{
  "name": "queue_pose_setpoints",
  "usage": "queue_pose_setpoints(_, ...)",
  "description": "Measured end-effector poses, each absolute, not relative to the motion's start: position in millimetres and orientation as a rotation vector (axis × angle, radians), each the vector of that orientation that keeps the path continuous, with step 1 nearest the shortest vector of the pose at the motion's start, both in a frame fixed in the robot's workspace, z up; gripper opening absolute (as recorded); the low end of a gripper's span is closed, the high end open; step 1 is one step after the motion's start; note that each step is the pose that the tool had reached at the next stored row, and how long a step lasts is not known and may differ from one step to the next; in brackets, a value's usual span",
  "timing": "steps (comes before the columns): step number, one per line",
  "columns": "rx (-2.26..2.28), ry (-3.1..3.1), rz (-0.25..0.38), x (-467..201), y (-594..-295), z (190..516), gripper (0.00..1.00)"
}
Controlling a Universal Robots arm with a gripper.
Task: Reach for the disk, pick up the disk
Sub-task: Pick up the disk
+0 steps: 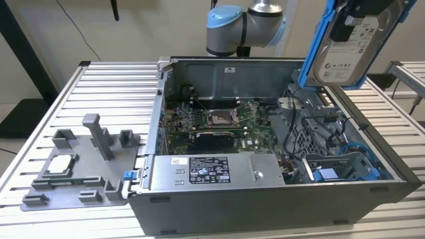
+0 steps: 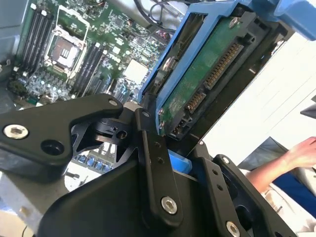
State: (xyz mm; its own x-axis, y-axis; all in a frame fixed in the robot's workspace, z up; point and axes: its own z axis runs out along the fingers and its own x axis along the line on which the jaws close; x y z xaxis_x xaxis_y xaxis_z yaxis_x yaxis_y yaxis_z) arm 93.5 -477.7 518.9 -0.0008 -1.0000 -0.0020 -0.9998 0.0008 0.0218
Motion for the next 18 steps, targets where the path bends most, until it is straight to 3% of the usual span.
queue_pose_setpoints(18,2.211,-2.212,-0.026,92,-529,511,0.0)
